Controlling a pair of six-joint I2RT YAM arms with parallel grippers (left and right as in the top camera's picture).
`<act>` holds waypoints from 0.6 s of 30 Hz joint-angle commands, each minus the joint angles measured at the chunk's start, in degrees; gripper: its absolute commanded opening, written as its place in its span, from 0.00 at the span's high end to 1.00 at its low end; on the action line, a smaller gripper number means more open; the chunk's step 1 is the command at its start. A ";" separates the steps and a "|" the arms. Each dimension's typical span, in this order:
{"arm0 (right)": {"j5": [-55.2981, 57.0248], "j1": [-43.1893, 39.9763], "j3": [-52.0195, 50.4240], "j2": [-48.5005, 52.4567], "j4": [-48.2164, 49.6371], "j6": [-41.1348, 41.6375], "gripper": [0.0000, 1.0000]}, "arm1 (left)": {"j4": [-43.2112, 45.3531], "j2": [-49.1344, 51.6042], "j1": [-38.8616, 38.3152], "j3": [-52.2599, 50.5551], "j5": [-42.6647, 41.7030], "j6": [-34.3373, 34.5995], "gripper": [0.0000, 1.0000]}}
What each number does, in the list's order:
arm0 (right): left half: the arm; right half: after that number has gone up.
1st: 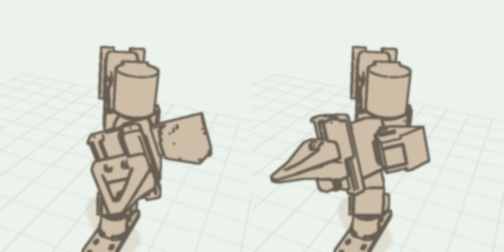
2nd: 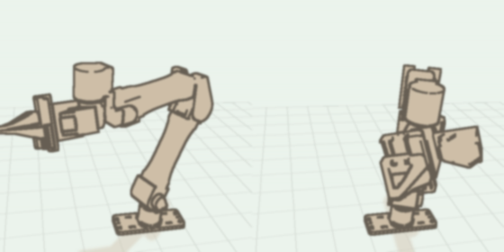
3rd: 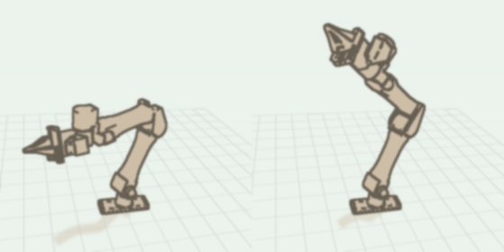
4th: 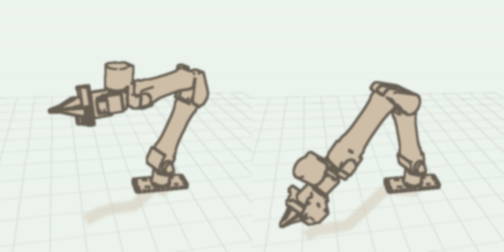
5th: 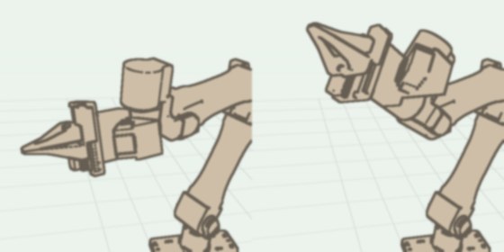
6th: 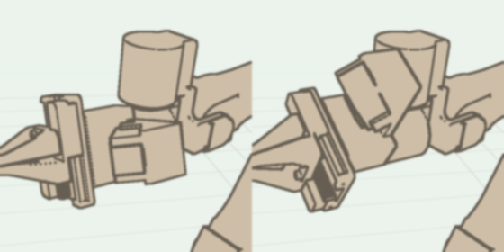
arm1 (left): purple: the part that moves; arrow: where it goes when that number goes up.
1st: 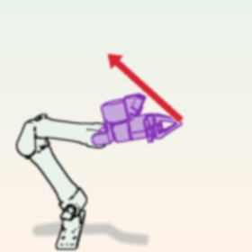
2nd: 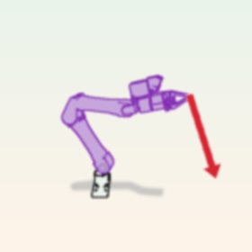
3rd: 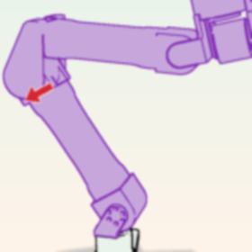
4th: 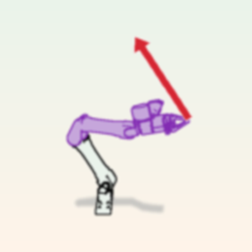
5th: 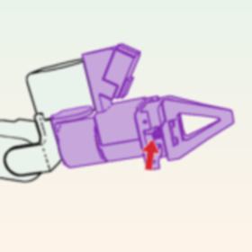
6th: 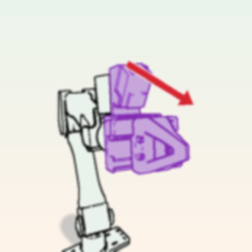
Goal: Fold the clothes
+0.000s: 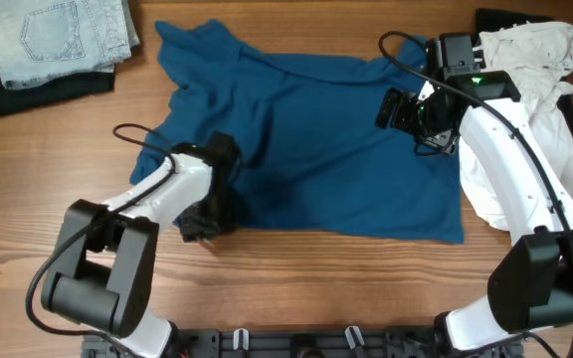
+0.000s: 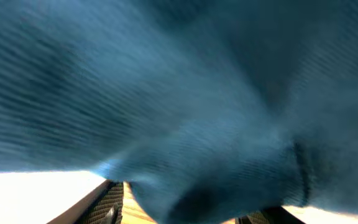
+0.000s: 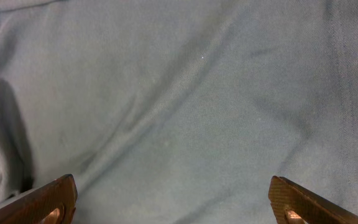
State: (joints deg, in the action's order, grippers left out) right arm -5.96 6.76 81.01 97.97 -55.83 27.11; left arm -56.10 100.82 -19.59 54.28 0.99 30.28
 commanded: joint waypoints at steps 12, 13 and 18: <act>0.22 0.13 0.07 0.07 0.35 -0.59 0.00 | -6.91 0.72 5.14 7.41 8.17 1.62 0.96; 0.20 0.13 0.07 0.07 0.35 -0.57 0.00 | -8.28 0.39 5.14 10.80 8.09 1.62 0.96; 0.17 0.13 0.07 0.07 0.31 -0.55 0.00 | -0.20 0.33 5.09 19.78 8.09 -1.60 0.96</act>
State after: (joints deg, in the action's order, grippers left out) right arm -5.96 6.76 81.01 97.97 -55.59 27.11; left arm -62.39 101.60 -14.92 70.59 7.53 30.83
